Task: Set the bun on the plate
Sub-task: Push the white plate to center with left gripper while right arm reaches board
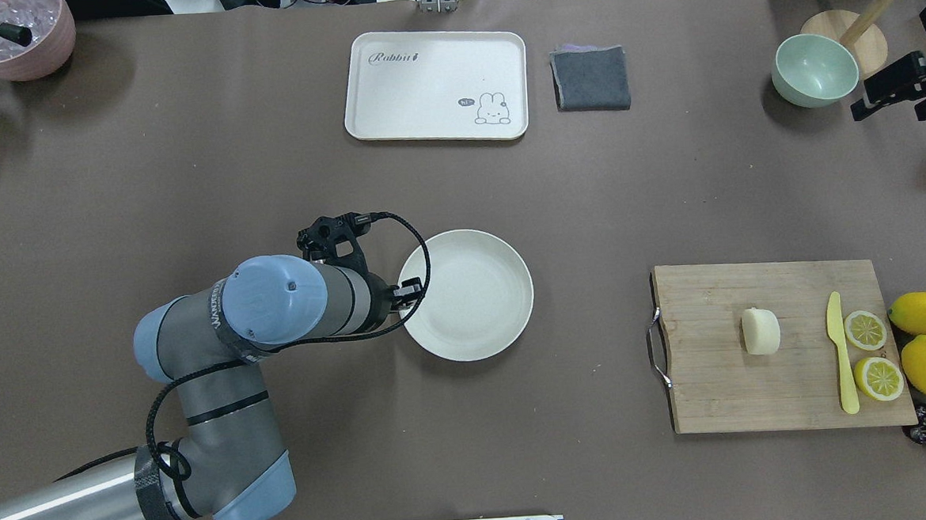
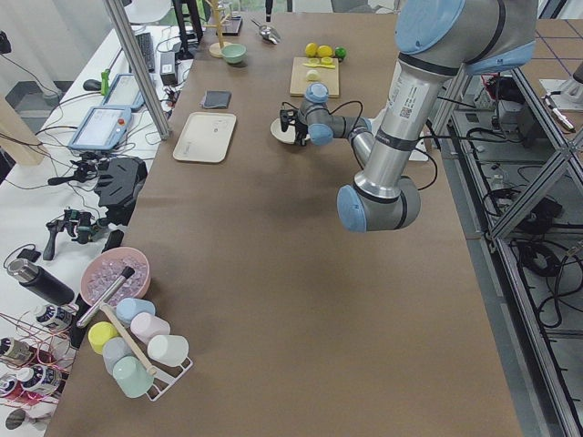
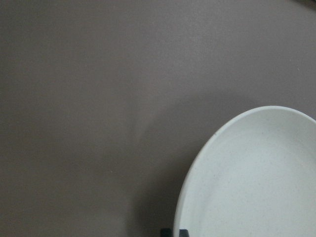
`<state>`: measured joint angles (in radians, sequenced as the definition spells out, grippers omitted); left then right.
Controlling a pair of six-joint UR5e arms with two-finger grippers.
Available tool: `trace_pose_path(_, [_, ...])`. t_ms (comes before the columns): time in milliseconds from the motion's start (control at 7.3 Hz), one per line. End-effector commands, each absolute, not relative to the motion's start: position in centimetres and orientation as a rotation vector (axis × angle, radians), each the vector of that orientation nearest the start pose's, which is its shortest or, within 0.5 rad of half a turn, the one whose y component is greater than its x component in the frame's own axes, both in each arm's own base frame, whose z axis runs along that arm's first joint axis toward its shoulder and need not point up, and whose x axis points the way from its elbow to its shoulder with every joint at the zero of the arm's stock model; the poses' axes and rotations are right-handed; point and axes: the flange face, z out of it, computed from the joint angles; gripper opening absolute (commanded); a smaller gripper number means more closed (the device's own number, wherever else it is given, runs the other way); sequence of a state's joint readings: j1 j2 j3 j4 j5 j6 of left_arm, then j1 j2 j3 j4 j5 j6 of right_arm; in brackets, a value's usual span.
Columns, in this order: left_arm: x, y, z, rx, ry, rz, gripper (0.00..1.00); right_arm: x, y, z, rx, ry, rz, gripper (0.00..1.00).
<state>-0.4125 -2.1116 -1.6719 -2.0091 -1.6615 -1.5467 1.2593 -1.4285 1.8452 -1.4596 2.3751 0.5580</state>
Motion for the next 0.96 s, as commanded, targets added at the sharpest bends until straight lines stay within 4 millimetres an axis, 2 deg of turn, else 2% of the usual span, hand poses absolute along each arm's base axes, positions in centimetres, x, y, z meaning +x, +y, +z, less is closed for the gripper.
trace_pose_path(0, [54.5,-40.4,25.2,0.238,1.059,-0.286,0.98,-16.1,-51.3,39.2,0.105,-0.926,0.039,1.0])
trace_pose_path(274, [50.1,-45.0,25.1,0.221,1.071,-0.277,0.98,-21.2,-48.9,37.6,0.094,-0.9,0.027,1.0])
trace_pose_path(411, [48.0,-46.5,25.8,0.219,1.067,-0.271,0.98,-24.8,-47.4,38.1,0.062,-0.867,0.04,1.0])
trace_pose_path(548, [46.4,-47.9,26.0,0.247,1.058,-0.269,0.98,-27.3,-45.8,38.8,0.027,-0.845,0.049,1.0])
trace_pose_path(685, [45.0,-48.2,26.4,0.261,1.058,-0.279,0.98,-27.7,-44.4,41.0,-0.007,-0.819,0.043,1.0])
trace_pose_path(822, [44.4,-48.8,26.5,0.281,1.051,-0.269,0.98,-27.4,-42.1,44.0,0.003,-0.816,0.043,1.0])
